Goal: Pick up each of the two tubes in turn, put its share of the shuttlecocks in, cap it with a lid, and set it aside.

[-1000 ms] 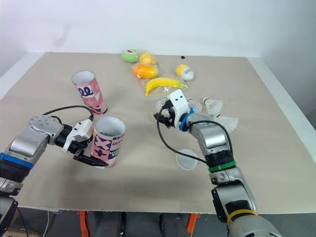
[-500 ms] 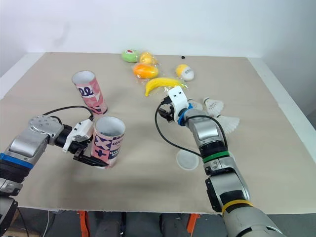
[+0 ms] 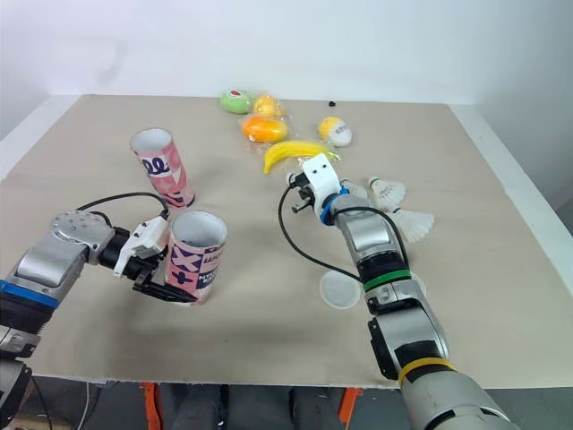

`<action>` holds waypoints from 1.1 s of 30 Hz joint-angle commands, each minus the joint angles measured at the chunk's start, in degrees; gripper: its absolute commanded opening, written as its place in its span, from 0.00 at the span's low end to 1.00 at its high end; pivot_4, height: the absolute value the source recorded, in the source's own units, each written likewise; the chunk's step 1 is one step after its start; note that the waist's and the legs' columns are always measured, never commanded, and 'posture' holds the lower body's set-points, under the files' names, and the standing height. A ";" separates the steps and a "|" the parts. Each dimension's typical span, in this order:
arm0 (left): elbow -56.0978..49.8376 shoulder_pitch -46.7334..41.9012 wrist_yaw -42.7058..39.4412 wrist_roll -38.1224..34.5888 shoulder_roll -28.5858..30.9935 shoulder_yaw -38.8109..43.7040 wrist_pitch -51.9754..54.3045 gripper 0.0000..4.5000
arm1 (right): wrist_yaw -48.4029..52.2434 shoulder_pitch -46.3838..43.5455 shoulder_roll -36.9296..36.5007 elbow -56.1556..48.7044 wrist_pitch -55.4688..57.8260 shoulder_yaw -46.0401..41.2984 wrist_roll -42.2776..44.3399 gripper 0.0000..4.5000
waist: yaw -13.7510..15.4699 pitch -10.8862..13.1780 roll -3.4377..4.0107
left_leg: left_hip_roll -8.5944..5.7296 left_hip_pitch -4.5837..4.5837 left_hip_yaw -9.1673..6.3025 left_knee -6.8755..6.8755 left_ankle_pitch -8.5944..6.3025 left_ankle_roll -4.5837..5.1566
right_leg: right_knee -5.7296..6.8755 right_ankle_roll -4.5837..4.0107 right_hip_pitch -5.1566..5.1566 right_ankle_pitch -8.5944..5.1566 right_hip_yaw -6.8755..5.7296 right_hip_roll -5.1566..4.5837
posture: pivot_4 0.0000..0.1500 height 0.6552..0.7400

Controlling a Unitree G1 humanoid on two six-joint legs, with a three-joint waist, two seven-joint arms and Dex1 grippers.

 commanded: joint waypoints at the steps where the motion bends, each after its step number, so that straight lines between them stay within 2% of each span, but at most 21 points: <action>1: -1.63 0.19 -0.27 0.22 0.40 1.11 -0.04 0.65 | 2.29 -0.27 0.18 -7.95 0.17 -2.96 3.34 0.02 | 0.01 0.00 0.00 | 0.00 0.00 0.00 0.00 0.00 0.00 | 0.00 0.00 0.00 0.00 0.00 0.00 | 1.00 1.00; 5: -1.83 0.37 -0.34 0.22 0.43 1.16 0.02 0.65 | 7.05 0.39 -1.31 -17.02 0.64 -3.66 6.39 0.02 | 0.02 0.00 0.01 | 0.00 0.00 -0.01 -0.02 0.00 0.00 | 0.00 -0.01 0.00 -0.01 -0.01 0.00 | 1.00 1.00; 10: -1.89 0.25 -0.46 0.32 0.34 1.13 0.17 0.65 | 31.51 5.03 -16.77 -42.35 -2.42 -1.95 15.35 0.02 | 0.67 0.12 0.19 | -0.03 -0.09 -0.05 -0.01 -0.01 0.00 | -0.03 0.02 -0.01 -0.05 -0.05 -0.03 | 1.00 1.00; 12: -1.80 0.21 -0.47 0.42 0.33 1.16 0.16 0.65 | 39.06 7.40 -22.54 -48.92 -3.37 -1.99 18.92 0.02 | 0.68 0.11 0.19 | -0.03 -0.12 -0.08 -0.01 -0.06 0.02 | -0.12 0.02 0.04 -0.11 -0.13 -0.06 | 1.00 1.00; 17: -1.20 0.04 -0.62 0.67 0.16 1.18 0.26 0.65 | 44.28 4.35 -27.53 -52.76 -0.97 -1.22 22.11 0.02 | -0.07 0.16 0.26 | 0.05 0.05 -0.03 0.00 -0.04 -0.01 | -0.05 0.19 0.04 -0.19 -0.15 -0.03 | 1.00 1.00; 31: 0.00 -1.75 -0.70 0.50 -0.22 0.05 0.21 0.65 | 49.05 -4.62 -21.86 -49.14 -4.48 11.42 15.54 0.02 | 0.10 0.16 0.26 | 0.04 0.04 -0.04 0.02 -0.01 -0.03 | 0.06 0.13 0.01 -0.23 -0.15 -0.03 | 1.00 1.00; 33: 0.24 -2.01 -0.70 0.52 -0.35 -0.10 0.04 0.65 | 48.87 -5.86 -20.71 -47.85 -4.20 12.29 14.64 0.15 | 0.10 0.16 0.27 | 0.03 0.04 -0.04 0.03 -0.01 -0.03 | 0.06 0.12 0.02 -0.24 -0.16 -0.04 | 1.00 1.00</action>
